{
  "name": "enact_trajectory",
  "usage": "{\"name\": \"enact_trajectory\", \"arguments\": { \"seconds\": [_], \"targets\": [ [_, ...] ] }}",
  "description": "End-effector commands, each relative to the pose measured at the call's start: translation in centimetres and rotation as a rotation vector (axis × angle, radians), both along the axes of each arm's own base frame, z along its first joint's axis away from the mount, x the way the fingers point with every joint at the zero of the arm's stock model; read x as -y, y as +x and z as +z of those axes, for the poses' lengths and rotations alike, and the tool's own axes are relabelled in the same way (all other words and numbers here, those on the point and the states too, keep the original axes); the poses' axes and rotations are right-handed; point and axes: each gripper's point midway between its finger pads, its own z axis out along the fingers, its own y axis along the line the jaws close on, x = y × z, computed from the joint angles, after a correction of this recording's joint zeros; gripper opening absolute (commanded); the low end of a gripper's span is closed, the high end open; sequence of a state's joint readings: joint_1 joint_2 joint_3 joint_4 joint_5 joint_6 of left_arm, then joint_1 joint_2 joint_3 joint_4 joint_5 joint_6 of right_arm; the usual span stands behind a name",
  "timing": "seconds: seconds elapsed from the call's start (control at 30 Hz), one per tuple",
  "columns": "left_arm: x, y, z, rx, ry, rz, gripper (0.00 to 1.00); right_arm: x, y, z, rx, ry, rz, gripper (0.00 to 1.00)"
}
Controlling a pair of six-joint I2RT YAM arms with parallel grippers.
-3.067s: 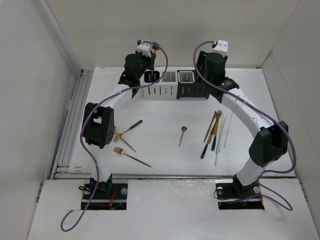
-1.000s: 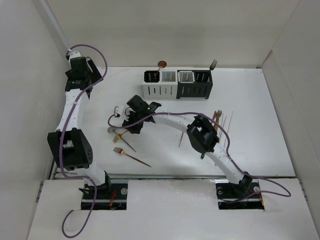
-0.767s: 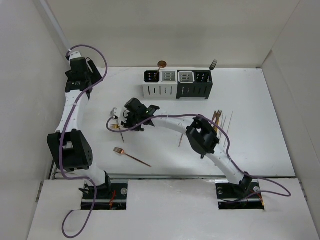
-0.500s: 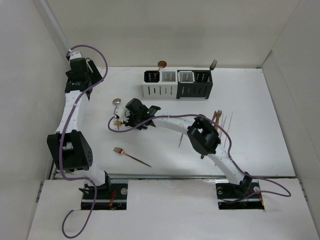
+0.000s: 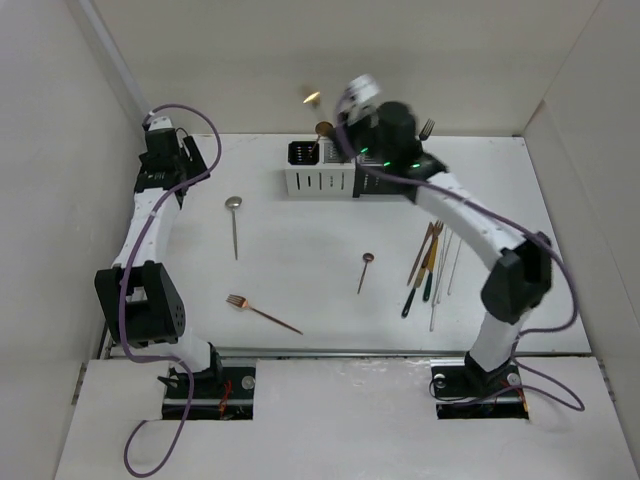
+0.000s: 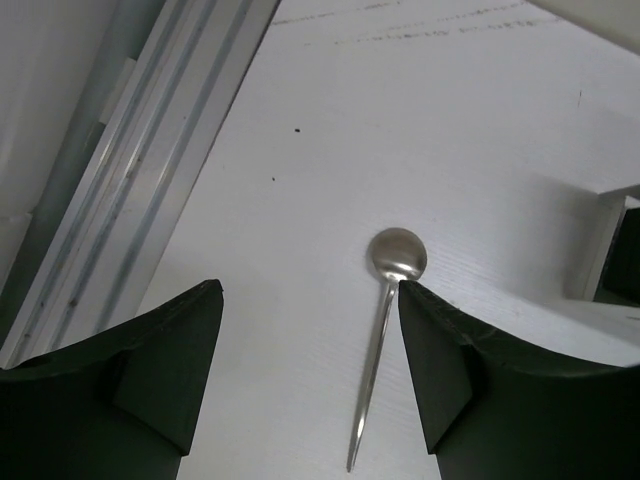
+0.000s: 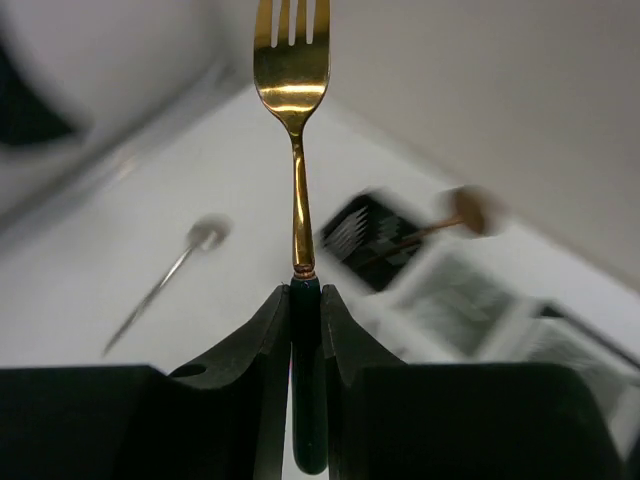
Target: Sort the eating utensils into containers
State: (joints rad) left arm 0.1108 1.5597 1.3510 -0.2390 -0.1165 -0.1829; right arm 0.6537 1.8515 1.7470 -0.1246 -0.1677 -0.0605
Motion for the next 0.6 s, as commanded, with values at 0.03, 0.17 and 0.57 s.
{"name": "enact_trajectory", "arguments": {
  "seconds": [0.03, 0.17, 0.57],
  "targets": [
    [0.9, -1.1, -0.1, -0.005, 0.016, -0.083, 0.68, 13.6, 6.8, 10.5, 0.151, 0.497, -0.462, 0.00],
    [1.9, -2.0, -2.3, -0.071, 0.047, -0.135, 0.68, 22.9, 10.0, 8.1, 0.230, 0.561, -0.872, 0.00],
    [4.5, -5.4, -10.0, -0.292, 0.034, -0.235, 0.72, 27.3, 15.4, -3.0, 0.128, 0.439, -1.102, 0.00]
  ]
}}
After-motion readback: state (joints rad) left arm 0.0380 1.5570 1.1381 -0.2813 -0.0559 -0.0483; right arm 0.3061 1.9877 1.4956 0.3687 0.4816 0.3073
